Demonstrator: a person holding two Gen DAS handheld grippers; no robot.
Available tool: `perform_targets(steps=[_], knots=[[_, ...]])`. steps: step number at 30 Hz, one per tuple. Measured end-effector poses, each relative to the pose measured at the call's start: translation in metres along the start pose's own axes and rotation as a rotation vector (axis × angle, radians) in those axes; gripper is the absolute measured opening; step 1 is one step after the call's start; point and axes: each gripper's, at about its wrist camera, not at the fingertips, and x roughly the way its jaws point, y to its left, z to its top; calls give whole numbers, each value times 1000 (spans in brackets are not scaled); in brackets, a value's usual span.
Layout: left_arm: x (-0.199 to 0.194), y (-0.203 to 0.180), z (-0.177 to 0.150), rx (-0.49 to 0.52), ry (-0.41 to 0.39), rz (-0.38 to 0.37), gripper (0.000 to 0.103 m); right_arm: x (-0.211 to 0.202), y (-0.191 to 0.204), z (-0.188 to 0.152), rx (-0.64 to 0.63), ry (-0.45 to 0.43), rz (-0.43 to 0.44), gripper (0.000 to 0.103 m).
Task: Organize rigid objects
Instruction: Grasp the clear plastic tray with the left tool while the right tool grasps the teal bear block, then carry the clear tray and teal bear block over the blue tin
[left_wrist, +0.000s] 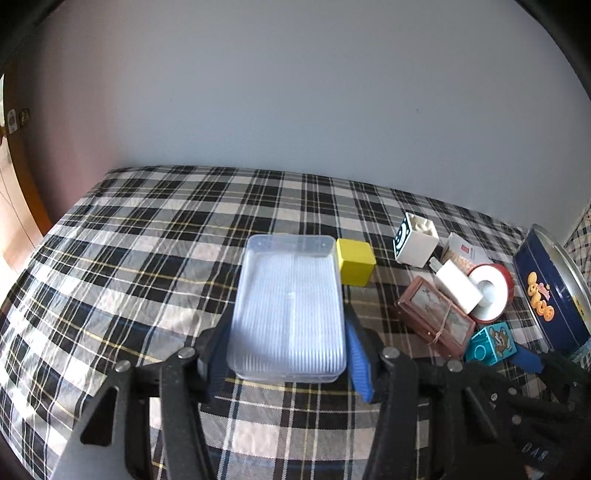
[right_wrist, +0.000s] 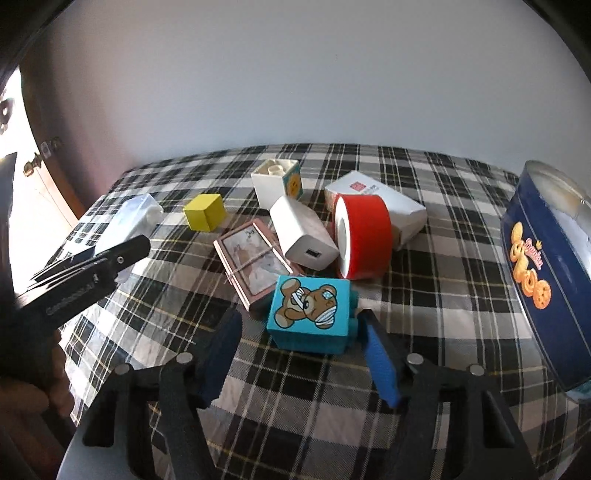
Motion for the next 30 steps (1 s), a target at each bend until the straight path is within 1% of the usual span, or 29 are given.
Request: perform_targets(steps=[3,4,6,8,13,16,18,21,26,30], knots=[[1,-1,0,-2,9,-3,53,4,-11,1,57,0,60,67],[1,-1,0,-4,11,-4,53,5,-15,2,69,-1,75,64],[2,0,-1,-16,13,-6,53,5,-16,2,55,2,61,50],[2,1,0,-30,17,-8,53,3,-17,1,41,1,64,49],[4,5,2,-54,25,-16,53,-5,-27,-4,52,-2,68,49],[-1,7,3,-70,-1,-24,53,-11,-32,-7,40,-18,71,46],[-7,8,4,-80,-40,-26,53,-22,-33,-7,18,-69,60,46],[-15,6,4,-83,-98,-4,53,-42,-36,-6,-1,-153,44,46],[-27,0,3,-88,-172,11,53,-70,-47,-5,-21,-281,55,46],[-36,-10,0,-82,-222,24,53,-93,-55,-4,-32,-385,103,46]])
